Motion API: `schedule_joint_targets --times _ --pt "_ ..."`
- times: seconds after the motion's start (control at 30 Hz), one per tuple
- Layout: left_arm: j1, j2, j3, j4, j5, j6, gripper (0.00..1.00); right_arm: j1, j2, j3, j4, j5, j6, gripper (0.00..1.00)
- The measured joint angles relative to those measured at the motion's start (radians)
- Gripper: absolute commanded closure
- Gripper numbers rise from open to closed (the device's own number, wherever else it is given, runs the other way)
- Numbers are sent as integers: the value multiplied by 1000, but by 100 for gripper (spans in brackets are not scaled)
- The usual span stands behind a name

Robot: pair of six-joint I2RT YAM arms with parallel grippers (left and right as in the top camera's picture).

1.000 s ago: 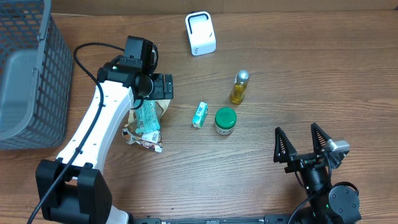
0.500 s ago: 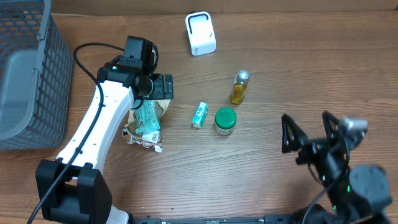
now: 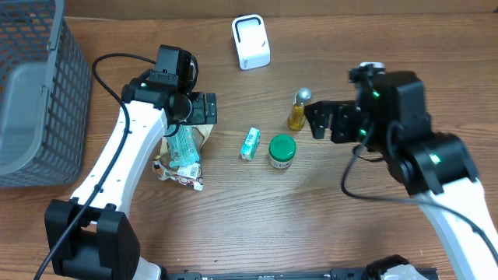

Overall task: Scan the item barcode
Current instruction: 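Move the right gripper forward and down over the green-capped jar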

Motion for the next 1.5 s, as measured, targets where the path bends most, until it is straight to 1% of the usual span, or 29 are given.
schedule_joint_targets --times 0.17,0.27,0.6,0.7,0.77,0.9,1.37,1.5 --pt "0 0 0 -1 0 0 0 0 79 0 15 -66 0 0" --pt "0 0 0 0 0 0 0 0 79 0 43 -81 -1 0" --pt "0 0 0 0 0 0 0 0 79 0 58 -84 0 0" --pt "0 0 0 0 0 0 0 0 79 0 53 -41 61 0" --pt "0 0 0 0 0 0 0 0 79 0 26 29 130 0" --pt "0 0 0 0 0 0 0 0 79 0 12 84 181 0" --pt "0 0 0 0 0 0 0 0 80 0 10 119 209 0" --pt "0 0 0 0 0 0 0 0 113 0 10 123 209 0"
